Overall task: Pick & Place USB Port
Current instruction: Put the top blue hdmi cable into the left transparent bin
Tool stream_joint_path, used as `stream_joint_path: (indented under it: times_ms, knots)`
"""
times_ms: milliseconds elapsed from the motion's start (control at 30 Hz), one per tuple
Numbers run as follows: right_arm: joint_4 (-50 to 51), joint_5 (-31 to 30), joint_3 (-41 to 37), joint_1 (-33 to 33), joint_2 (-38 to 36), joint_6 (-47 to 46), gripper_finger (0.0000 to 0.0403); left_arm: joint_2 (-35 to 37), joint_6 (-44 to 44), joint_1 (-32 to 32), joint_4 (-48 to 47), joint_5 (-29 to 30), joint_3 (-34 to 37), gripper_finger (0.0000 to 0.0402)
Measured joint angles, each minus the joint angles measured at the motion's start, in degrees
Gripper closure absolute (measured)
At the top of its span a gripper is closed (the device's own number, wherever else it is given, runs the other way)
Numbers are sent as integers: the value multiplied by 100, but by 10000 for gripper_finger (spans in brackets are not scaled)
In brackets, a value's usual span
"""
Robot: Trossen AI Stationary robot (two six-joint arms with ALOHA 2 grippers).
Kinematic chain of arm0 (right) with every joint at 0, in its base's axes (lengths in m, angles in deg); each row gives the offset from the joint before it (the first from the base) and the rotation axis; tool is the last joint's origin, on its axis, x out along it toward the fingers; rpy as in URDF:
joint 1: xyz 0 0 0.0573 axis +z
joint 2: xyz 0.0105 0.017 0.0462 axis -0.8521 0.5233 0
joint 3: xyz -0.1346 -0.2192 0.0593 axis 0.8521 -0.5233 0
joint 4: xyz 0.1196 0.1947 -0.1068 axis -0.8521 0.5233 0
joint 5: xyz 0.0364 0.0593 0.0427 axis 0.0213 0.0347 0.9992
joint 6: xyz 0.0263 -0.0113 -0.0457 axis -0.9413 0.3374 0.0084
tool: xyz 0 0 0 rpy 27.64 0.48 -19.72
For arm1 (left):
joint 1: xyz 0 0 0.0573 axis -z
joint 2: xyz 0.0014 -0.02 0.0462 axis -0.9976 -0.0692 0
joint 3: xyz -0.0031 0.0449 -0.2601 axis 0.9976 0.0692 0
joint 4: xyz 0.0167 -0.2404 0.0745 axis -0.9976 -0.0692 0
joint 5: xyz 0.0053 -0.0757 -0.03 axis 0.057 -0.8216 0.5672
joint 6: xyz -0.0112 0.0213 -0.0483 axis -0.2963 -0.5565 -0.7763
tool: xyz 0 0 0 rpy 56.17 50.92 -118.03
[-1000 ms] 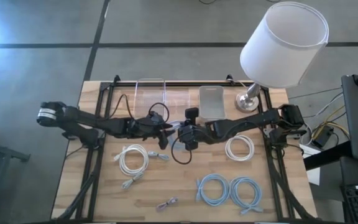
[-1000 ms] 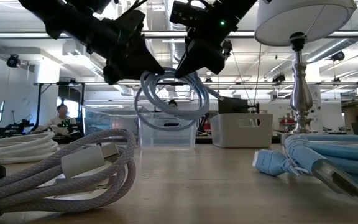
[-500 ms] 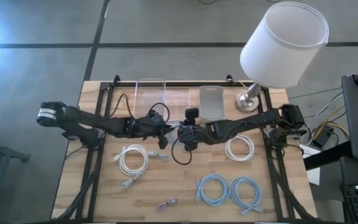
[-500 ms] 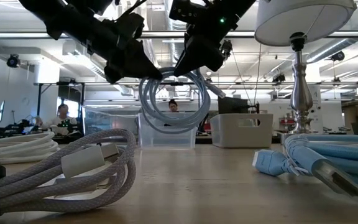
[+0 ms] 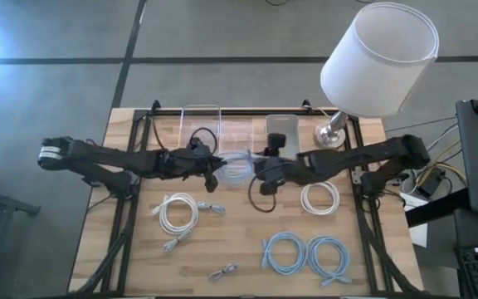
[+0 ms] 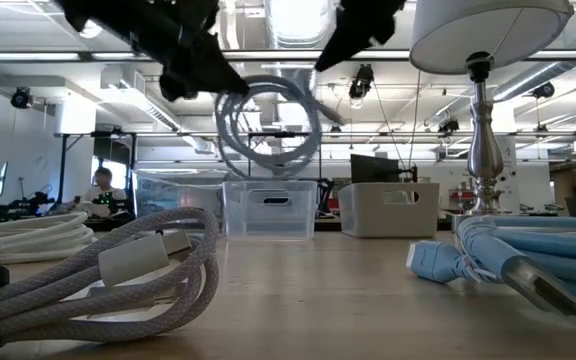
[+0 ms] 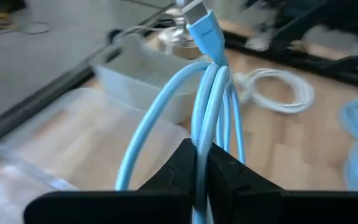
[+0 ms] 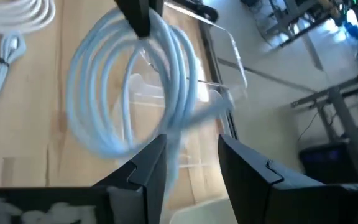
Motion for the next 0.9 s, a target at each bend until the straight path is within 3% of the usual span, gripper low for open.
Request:
stream_joint_path:
  times_ms: [200,333,667,900]
  knots:
    - [419,-1,-170,-2,-664,-767,276,397,170,-17,-1530,1319,-496,378]
    - [460,1,-337,-2,-899,-888,280,620,208,-116,-2099,1859,-755,377]
    - [374,1,-665,-4,-907,-886,276,726,-223,-992,-2533,1839,-718,378]
    - [352,1,-670,-4,-637,-901,275,307,-462,-1883,-2389,1200,-350,377]
